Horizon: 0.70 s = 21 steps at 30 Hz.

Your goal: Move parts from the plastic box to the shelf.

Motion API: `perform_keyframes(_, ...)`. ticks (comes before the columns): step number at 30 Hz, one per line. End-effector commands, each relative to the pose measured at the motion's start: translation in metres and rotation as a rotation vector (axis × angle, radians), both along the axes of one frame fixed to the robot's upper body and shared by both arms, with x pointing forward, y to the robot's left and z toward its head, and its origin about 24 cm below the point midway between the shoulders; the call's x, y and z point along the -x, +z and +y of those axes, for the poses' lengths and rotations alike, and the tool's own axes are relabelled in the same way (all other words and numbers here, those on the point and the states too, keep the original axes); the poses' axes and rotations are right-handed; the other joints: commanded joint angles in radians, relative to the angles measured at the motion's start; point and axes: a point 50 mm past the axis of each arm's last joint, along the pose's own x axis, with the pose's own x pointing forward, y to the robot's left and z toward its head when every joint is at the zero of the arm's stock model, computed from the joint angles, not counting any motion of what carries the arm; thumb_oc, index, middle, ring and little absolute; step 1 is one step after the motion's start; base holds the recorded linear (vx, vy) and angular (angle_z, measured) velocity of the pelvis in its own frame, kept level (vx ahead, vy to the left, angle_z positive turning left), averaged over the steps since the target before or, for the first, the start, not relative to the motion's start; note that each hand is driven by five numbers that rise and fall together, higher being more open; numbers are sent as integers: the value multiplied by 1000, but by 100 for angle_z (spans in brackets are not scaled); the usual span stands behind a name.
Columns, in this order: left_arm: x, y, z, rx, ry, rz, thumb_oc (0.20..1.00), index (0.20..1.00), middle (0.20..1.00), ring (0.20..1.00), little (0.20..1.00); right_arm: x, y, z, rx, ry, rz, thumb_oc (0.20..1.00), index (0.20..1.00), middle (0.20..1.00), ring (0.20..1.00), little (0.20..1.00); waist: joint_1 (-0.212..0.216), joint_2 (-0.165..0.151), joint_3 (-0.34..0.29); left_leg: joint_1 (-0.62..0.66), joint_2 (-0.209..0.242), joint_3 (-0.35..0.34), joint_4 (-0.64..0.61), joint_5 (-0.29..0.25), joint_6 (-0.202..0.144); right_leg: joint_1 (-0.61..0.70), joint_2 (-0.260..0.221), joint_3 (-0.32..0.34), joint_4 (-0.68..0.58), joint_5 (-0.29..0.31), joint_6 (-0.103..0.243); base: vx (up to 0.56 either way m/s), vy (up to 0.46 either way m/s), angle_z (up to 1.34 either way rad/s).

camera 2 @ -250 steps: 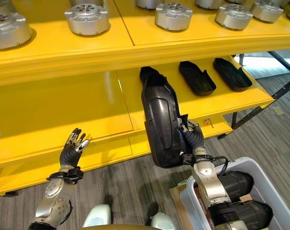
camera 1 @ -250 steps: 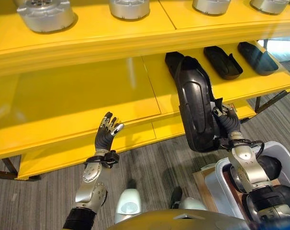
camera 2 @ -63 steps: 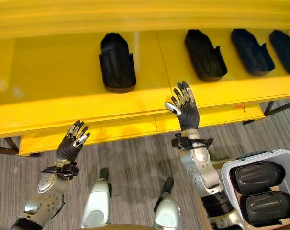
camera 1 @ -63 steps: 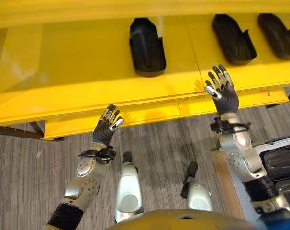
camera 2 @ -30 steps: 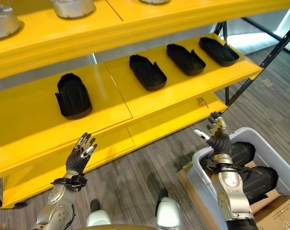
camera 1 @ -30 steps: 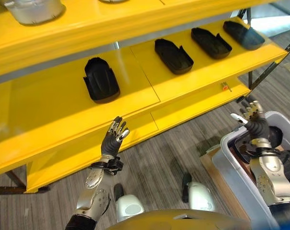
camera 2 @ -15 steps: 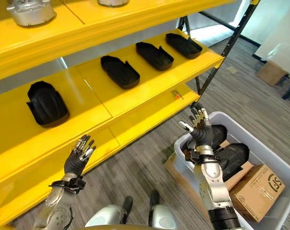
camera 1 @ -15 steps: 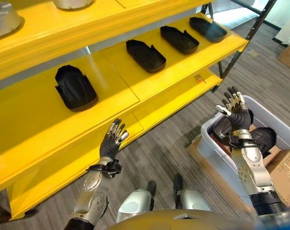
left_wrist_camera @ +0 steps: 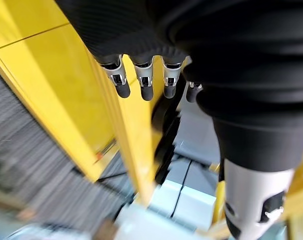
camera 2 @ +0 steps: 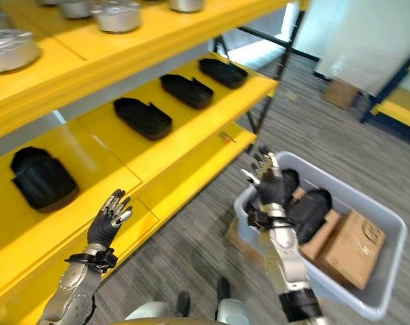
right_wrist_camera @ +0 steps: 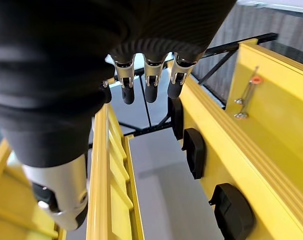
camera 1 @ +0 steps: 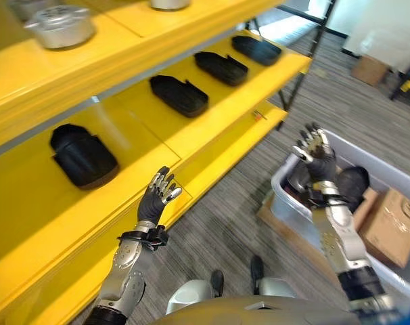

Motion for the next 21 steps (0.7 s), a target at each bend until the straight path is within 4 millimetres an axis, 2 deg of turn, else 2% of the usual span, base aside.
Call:
perform_keyframes(1, 2, 26, 10, -63, 8, -122, 1000, 1000, 1000, 1000, 1000, -8, 30, -4, -5, 0, -130, 1000, 1000, 1000, 1000, 1000, 39, -37, -19, 46, 17, -53, -41, -38, -45, 44, -106, -18, 22, 53, 63, 80, -114, -43)
perform_keyframes(2, 4, 25, 12, -59, 13, -116, 1000, 1000, 1000, 1000, 1000, -8, 28, -3, -2, 5, -120, 1000, 1000, 1000, 1000, 1000, 42, -44, -17, 56, 22, -36, -35, -52, -50, 48, -130, -36, -15, 79, 76, 111, -198, -60)
perform_keyframes(3, 6, 23, 14, -56, 28, -107, 1000, 1000, 1000, 1000, 1000, -7, 25, -3, 2, 5, -107, 1000, 1000, 1000, 1000, 1000, 42, -54, -12, 70, 36, -13, -26, -70, -59, 33, -172, -70, -53, 133, 100, 95, -169, -60)
perform_keyframes(4, 6, 23, 14, -56, 28, -107, 1000, 1000, 1000, 1000, 1000, -7, 25, -3, 2, 5, -106, 1000, 1000, 1000, 1000, 1000, 42, -54, -11, 70, 36, -13, -25, -71, -59, 36, -171, -70, -57, 135, 100, 114, -227, -74)
perform_keyframes(5, 9, 18, 16, -54, 41, -87, 1000, 1000, 1000, 1000, 1000, -2, 19, -7, 12, 5, -84, 1000, 1000, 1000, 1000, 1000, 52, -81, -22, 79, 40, 17, -26, -84, -73, 78, -175, -144, -109, 136, 117, 112, -180, -60)
perform_keyframes(6, 10, 16, 16, -52, 40, -84, 1000, 1000, 1000, 1000, 1000, 1, 15, -9, 17, -1, -69, 1000, 1000, 1000, 1000, 1000, 48, -89, -31, 90, 47, 16, -34, -87, -80, 94, -162, -139, -121, 138, 122, 167, -254, -34)
perform_keyframes(7, 10, 16, 14, -41, 37, -83, 1000, 1000, 1000, 1000, 1000, 3, 14, -13, 16, -8, -61, 1000, 1000, 1000, 1000, 1000, 38, -95, -40, 93, 56, 9, -41, -83, -88, 96, -149, -120, -118, 131, 120, 154, -206, -6)
perform_keyframes(10, 10, 16, 11, -25, 33, -86, 1000, 1000, 1000, 1000, 1000, 7, 13, -22, 19, -37, -59, 1000, 1000, 1000, 1000, 1000, 19, -99, -57, 106, 78, 0, -59, -71, -103, 94, -136, -118, -103, 114, 113, 134, -170, 12)
perform_keyframes(12, 7, 17, 10, -35, 25, -93, 1000, 1000, 1000, 1000, 1000, 14, 9, -34, 34, -72, -48, 1000, 1000, 1000, 1000, 1000, -6, -95, -60, 117, 127, -7, -71, -62, -127, 93, -102, -110, -71, 47, 91, 121, -236, 3)
perform_keyframes(14, 5, 18, 10, -40, 21, -96, 1000, 1000, 1000, 1000, 1000, 16, 7, -39, 42, -89, -40, 1000, 1000, 1000, 1000, 1000, -14, -91, -61, 118, 145, -11, -76, -57, -137, 88, -91, -110, -54, 25, 84, 66, -161, 5)
perform_keyframes(17, -2, 22, 7, -47, -4, -120, 1000, 1000, 1000, 1000, 1000, 25, -2, -55, 62, -154, -1, 1000, 1000, 1000, 1000, 1000, -39, -82, -63, 117, 199, -18, -85, -25, -173, 97, -58, -123, -37, -21, 61, 113, -226, 10)
perform_keyframes(18, -2, 22, 7, -48, -6, -120, 1000, 1000, 1000, 1000, 1000, 32, -7, -65, 72, -182, 20, 1000, 1000, 1000, 1000, 1000, -51, -73, -68, 116, 220, -24, -83, 2, -187, 98, -37, -121, -29, -40, 48, 144, -208, 21)
perform_keyframes(21, -1, 21, 9, -49, 2, -117, 1000, 1000, 1000, 1000, 1000, 37, -10, -72, 82, -201, 36, 1000, 1000, 1000, 1000, 1000, -62, -65, -68, 110, 238, -23, -66, 27, -198, 89, -17, -110, -13, -60, 34, 103, -144, 18)
